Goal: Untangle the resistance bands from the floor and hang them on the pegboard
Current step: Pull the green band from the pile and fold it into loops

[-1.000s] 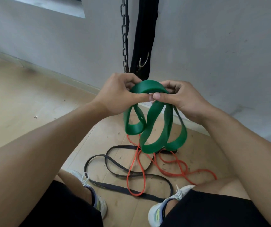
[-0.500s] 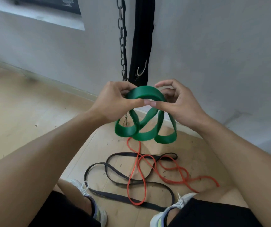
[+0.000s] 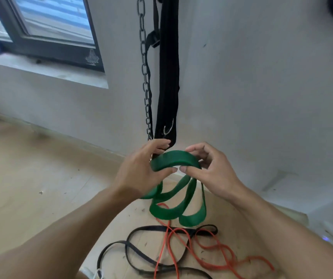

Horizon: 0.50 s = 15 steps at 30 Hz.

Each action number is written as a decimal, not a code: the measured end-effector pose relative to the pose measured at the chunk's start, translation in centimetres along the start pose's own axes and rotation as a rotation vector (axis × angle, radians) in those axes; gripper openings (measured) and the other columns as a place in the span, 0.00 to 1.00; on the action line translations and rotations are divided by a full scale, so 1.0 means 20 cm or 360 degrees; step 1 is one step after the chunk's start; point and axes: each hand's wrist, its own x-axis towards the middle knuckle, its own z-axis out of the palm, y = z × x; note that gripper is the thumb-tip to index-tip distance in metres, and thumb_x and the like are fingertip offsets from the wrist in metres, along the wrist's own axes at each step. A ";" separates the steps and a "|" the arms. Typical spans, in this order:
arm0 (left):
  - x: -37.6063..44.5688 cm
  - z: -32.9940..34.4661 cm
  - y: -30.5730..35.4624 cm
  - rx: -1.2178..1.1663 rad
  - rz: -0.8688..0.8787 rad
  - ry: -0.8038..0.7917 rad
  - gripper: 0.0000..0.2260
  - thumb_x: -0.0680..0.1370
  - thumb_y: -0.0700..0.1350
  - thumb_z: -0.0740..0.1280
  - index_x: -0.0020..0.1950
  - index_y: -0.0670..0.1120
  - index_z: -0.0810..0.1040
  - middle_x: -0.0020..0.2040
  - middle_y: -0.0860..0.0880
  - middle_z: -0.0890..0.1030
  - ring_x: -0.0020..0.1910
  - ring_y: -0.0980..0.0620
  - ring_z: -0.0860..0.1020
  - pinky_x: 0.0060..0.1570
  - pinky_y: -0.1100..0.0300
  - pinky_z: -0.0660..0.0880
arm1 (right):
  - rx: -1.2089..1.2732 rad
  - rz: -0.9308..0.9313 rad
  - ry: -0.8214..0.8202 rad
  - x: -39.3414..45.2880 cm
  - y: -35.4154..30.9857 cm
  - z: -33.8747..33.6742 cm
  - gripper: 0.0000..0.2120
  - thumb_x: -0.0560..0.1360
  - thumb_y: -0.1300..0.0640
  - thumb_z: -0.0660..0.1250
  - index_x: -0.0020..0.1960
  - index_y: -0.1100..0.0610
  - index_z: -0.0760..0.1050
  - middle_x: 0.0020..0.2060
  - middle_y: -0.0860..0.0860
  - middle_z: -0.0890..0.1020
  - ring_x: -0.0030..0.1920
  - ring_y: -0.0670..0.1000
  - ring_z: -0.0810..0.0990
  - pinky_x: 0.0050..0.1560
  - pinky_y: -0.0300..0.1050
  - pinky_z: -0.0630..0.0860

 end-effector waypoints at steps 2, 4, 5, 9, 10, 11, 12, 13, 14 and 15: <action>0.01 0.00 -0.01 0.0195 0.0309 0.0220 0.17 0.72 0.51 0.78 0.58 0.50 0.83 0.54 0.56 0.85 0.53 0.56 0.83 0.55 0.51 0.80 | -0.0010 0.0007 0.0016 0.00 -0.02 0.00 0.15 0.73 0.56 0.78 0.53 0.39 0.80 0.49 0.40 0.86 0.52 0.45 0.84 0.59 0.57 0.81; 0.02 0.01 0.00 0.0242 0.0442 0.0365 0.13 0.72 0.51 0.77 0.54 0.47 0.87 0.53 0.54 0.86 0.49 0.54 0.85 0.49 0.50 0.82 | -0.0051 0.0017 0.0034 -0.01 -0.03 -0.02 0.15 0.74 0.56 0.78 0.55 0.40 0.80 0.49 0.39 0.86 0.52 0.43 0.84 0.60 0.53 0.81; 0.03 0.01 0.01 0.0212 0.0448 0.0397 0.13 0.73 0.52 0.77 0.54 0.47 0.87 0.52 0.54 0.87 0.47 0.54 0.85 0.46 0.51 0.83 | -0.0072 0.0015 0.0057 -0.01 -0.04 -0.03 0.16 0.74 0.56 0.78 0.56 0.40 0.80 0.50 0.38 0.85 0.52 0.41 0.83 0.60 0.50 0.81; 0.06 0.00 0.13 0.0190 0.0460 0.0510 0.11 0.72 0.49 0.79 0.52 0.47 0.88 0.49 0.54 0.88 0.42 0.56 0.86 0.39 0.55 0.84 | -0.0306 -0.0213 0.0406 -0.05 -0.08 -0.08 0.15 0.71 0.51 0.80 0.54 0.39 0.79 0.51 0.36 0.80 0.55 0.40 0.78 0.54 0.34 0.74; 0.08 -0.01 0.17 0.0201 0.0456 0.0532 0.11 0.72 0.48 0.79 0.52 0.48 0.88 0.47 0.54 0.88 0.40 0.56 0.86 0.37 0.55 0.83 | -0.0365 -0.0300 0.0500 -0.06 -0.09 -0.09 0.14 0.71 0.51 0.80 0.52 0.41 0.79 0.50 0.37 0.80 0.54 0.41 0.79 0.51 0.33 0.73; 0.09 -0.02 0.21 0.0198 0.0447 0.0547 0.10 0.72 0.48 0.79 0.52 0.48 0.88 0.46 0.55 0.87 0.38 0.56 0.85 0.35 0.55 0.83 | -0.0402 -0.0355 0.0571 -0.06 -0.11 -0.11 0.13 0.71 0.52 0.80 0.51 0.42 0.80 0.49 0.38 0.80 0.52 0.42 0.79 0.50 0.34 0.74; 0.12 -0.02 0.24 0.0185 0.0450 0.0561 0.10 0.73 0.48 0.79 0.53 0.48 0.87 0.46 0.55 0.87 0.38 0.55 0.85 0.35 0.54 0.82 | -0.0405 -0.0374 0.0620 -0.06 -0.13 -0.14 0.12 0.72 0.51 0.79 0.51 0.42 0.80 0.48 0.38 0.81 0.51 0.43 0.80 0.50 0.37 0.76; 0.14 -0.03 0.28 0.0152 0.0465 0.0563 0.11 0.74 0.47 0.78 0.54 0.47 0.87 0.47 0.54 0.87 0.38 0.55 0.84 0.36 0.54 0.82 | -0.0394 -0.0368 0.0655 -0.06 -0.16 -0.17 0.11 0.72 0.50 0.79 0.52 0.42 0.81 0.48 0.38 0.81 0.51 0.43 0.81 0.51 0.39 0.78; 0.17 -0.03 0.32 0.0100 0.0486 0.0555 0.11 0.75 0.47 0.77 0.55 0.46 0.86 0.47 0.53 0.87 0.39 0.55 0.84 0.38 0.54 0.83 | -0.0392 -0.0355 0.0677 -0.06 -0.19 -0.20 0.12 0.72 0.48 0.79 0.53 0.42 0.80 0.48 0.37 0.81 0.53 0.42 0.81 0.53 0.39 0.78; 0.20 -0.04 0.36 0.0042 0.0512 0.0546 0.11 0.76 0.46 0.75 0.56 0.44 0.86 0.48 0.52 0.86 0.40 0.55 0.84 0.41 0.55 0.82 | -0.0402 -0.0331 0.0680 -0.05 -0.22 -0.23 0.12 0.73 0.46 0.78 0.54 0.41 0.80 0.50 0.36 0.81 0.55 0.41 0.80 0.56 0.38 0.77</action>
